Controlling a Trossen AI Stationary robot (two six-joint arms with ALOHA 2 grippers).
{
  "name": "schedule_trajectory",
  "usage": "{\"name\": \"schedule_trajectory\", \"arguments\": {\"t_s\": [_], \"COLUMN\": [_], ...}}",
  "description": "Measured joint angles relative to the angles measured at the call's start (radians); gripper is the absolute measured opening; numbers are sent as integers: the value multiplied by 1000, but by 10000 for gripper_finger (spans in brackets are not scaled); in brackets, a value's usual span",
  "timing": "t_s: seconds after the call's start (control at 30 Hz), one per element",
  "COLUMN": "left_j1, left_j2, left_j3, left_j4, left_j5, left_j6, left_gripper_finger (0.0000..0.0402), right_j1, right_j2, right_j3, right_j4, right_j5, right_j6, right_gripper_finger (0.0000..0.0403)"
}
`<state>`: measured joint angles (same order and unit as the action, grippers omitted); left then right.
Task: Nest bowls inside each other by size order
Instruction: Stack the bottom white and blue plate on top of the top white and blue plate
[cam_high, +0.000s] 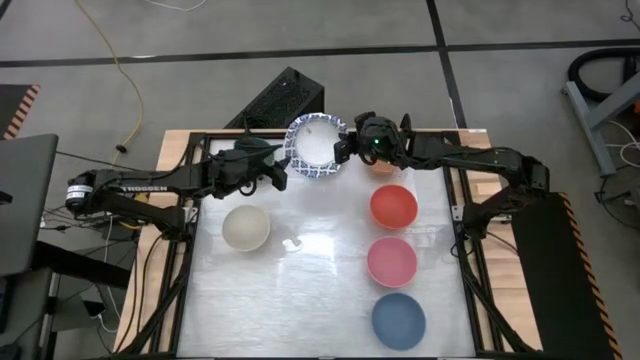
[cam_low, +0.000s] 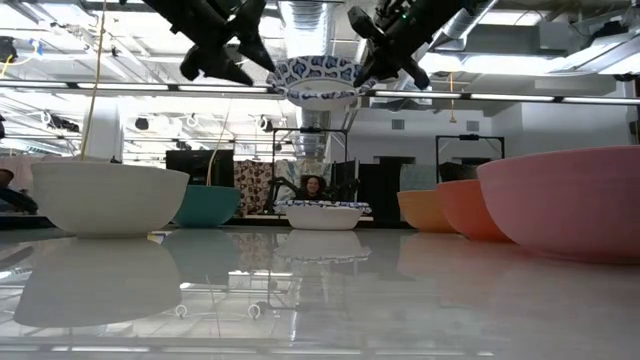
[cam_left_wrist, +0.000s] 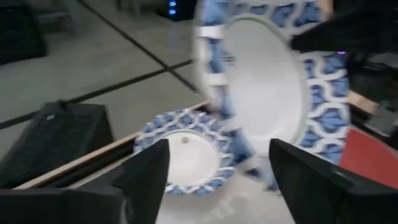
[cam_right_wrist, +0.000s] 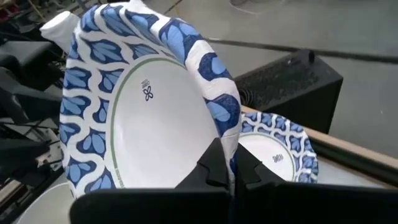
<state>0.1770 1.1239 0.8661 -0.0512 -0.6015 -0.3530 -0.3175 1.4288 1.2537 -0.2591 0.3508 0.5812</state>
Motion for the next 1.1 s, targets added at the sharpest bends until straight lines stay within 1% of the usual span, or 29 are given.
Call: {"name": "schedule_trajectory", "arguments": {"t_s": [0.13, 0.3, 0.4, 0.57, 0.63, 0.77, 0.9, 1.0, 1.1], "left_j1": [28, 55, 64, 72, 72, 73, 73, 73, 73], "left_j2": [-31, -61, -72, -72, -72, -72, -72, -72, -72], "left_j3": [0, 0, 0, 0, 0, 0, 0, 0, 0], "left_j4": [-67, -111, -118, -124, -136, -165, -181, -180, -180], "left_j5": [-6, -6, -4, 46, 65, 73, 78, 83, 83], "left_j6": [-43, -75, -91, -110, -114, -141, -146, -157, -177], "left_gripper_finger": [295, 298, 298, 298, 298, 297, 297, 297, 297], "right_j1": [-39, -106, -151, -196, -203, -200, -170, -152, -133], "right_j2": [0, 21, 70, 187, 226, 283, 312, 311, 310], "right_j3": [0, 0, 0, 0, 0, 0, -1, -1, -1], "right_j4": [8, 13, 21, 88, 105, 79, 53, 29, 8], "right_j5": [-12, -26, -74, -190, -227, -296, -300, -294, -238], "right_j6": [16, 90, 138, 219, 270, 366, 444, 559, 638], "right_gripper_finger": [3, 3, 3, 2, 2, 2, 2, 4, 4]}}
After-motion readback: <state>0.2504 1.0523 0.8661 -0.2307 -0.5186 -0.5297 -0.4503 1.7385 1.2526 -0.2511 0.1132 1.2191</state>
